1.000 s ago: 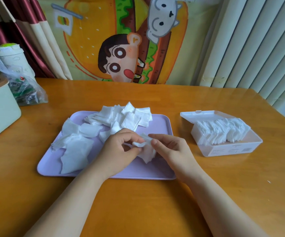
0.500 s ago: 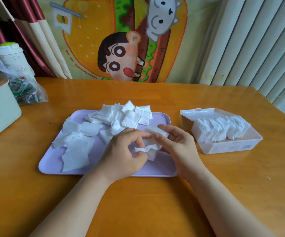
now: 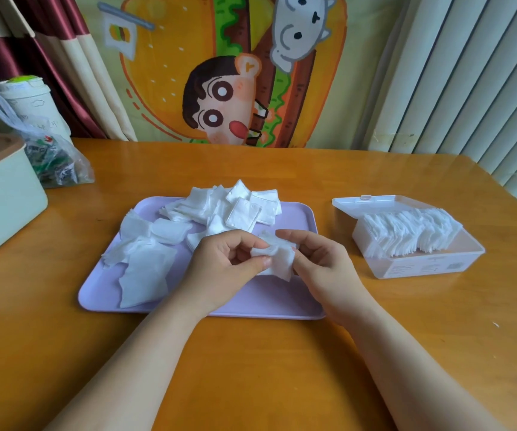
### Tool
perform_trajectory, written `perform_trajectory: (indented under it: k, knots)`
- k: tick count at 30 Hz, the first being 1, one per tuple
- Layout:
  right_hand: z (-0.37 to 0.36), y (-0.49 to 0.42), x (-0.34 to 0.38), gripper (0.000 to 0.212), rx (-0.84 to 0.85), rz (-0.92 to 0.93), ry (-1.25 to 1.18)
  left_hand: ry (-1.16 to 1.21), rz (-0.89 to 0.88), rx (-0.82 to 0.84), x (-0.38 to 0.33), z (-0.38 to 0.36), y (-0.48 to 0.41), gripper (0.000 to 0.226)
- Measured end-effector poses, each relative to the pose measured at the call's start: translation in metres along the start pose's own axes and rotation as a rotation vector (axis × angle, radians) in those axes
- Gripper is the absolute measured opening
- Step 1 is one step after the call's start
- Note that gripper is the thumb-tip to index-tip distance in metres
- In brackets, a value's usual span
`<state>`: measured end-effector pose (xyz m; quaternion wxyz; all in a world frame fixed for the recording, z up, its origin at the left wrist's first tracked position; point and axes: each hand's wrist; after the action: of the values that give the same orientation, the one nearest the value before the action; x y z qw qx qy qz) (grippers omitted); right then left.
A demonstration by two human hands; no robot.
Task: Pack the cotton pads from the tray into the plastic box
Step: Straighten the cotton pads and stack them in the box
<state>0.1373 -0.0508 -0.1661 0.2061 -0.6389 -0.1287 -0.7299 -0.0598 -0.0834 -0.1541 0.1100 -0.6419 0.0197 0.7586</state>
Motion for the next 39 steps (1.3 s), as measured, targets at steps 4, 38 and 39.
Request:
perform_trajectory:
  k: [4, 38, 39]
  knots:
    - [0.0, -0.001, -0.003, 0.026, 0.016, 0.036, -0.006, -0.047, 0.018, 0.009, 0.001, 0.002, 0.0, 0.027]
    - [-0.041, 0.003, 0.01, 0.05, -0.12, -0.083, 0.256, -0.646, 0.161, -0.062, -0.021, 0.031, 0.026, 0.034]
    - [-0.042, 0.003, 0.012, 0.049, -0.119, -0.086, 0.256, -0.795, 0.173, -0.124, -0.023, 0.04, 0.035, 0.032]
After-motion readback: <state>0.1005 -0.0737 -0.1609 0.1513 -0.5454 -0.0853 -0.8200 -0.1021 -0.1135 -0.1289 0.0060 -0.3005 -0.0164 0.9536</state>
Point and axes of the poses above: each hand's wrist, its own y-axis away from the middle knuckle, its own z-axis out of the back of the hand, x = y × z, and after that the axes turned 14 degrees about x, right-handed
